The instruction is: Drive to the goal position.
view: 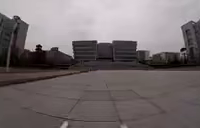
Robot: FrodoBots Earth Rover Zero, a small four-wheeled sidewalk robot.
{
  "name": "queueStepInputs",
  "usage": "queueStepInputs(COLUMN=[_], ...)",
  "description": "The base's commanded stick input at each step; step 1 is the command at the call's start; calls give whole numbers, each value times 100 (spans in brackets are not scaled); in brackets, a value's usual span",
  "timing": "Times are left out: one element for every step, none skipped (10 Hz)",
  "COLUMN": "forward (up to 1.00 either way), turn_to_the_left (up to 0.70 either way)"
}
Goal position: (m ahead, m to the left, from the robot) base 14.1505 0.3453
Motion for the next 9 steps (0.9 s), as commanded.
queueStepInputs(forward=[70, 70, 70, 70, 70, 70, 70, 70, 70], turn_to_the_left=[0, 0, 0, 0, 0, 0, 0, 0, 0])
